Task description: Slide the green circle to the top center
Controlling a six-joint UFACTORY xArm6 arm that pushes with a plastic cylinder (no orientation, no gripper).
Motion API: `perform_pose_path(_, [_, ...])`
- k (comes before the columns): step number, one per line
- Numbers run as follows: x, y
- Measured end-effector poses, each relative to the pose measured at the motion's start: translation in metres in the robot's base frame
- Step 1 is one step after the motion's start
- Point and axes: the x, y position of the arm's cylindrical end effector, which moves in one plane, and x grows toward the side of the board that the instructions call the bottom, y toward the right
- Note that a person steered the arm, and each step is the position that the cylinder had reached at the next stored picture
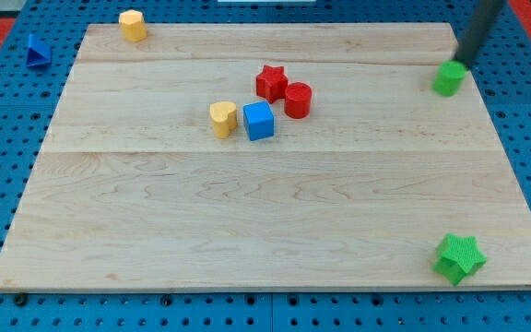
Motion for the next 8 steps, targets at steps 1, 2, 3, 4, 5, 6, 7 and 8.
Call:
perform_pose_path(1, [-0.001, -0.086])
perform_pose_path(2, [-0.022, -0.036])
perform_pose_path(3, [-0.03, 0.01])
perform_pose_path(4, [0.025, 0.0])
perform_pose_path(5, [0.044, -0.039])
perform_pose_path(6, [0.045, 0.005])
perform_pose_path(7, [0.073, 0.031])
perform_pose_path(8, [0.081, -0.044])
